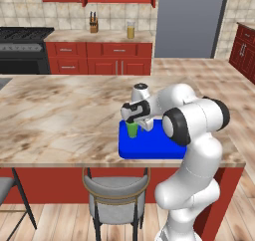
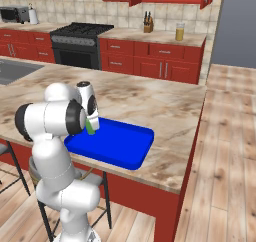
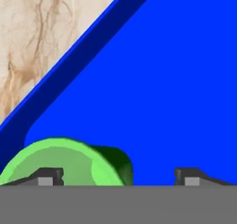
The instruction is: There is a tray on the dining counter. Grab the cup, mug, and pitcher and place them on the tray. The pitcher may be placed next to the tray if it cannot fit the tray.
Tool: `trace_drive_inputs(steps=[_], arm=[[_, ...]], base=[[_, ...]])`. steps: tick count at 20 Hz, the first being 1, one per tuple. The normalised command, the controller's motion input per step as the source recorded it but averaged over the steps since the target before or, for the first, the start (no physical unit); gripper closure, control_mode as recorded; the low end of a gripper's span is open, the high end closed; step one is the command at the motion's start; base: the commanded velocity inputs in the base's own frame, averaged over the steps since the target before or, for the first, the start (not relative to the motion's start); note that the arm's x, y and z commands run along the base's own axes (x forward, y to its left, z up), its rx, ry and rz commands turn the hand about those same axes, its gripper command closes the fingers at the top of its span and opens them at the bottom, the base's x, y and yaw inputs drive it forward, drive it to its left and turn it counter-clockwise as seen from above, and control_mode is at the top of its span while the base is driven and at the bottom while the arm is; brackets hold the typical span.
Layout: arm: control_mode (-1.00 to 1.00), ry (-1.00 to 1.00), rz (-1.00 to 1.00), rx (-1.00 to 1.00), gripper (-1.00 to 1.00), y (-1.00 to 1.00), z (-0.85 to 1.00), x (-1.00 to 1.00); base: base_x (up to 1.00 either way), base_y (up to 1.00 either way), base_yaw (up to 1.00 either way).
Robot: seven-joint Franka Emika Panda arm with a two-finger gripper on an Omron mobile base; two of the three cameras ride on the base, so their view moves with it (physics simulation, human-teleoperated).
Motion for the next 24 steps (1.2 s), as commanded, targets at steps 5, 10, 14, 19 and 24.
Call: trace_drive_inputs(steps=[5, 10, 14, 19, 24], arm=[[-1.00, 0.00, 0.00, 0.00, -1.00, -0.15, 0.33, -0.01], [-1.00, 0.00, 0.00, 0.00, -1.00, -0.29, 0.43, -0.12], [-1.00, 0.00, 0.00, 0.00, -1.00, -0.33, 0.46, -0.23], [-1.00, 0.00, 0.00, 0.00, -1.00, -0.37, 0.39, -0.38], [-1.00, 0.00, 0.01, 0.00, -1.00, -0.37, 0.33, -0.50]], base=[[0.00, 0.00, 0.00], [0.00, 0.00, 0.00], [0.00, 0.00, 0.00], [0.00, 0.00, 0.00], [0.00, 0.00, 0.00]])
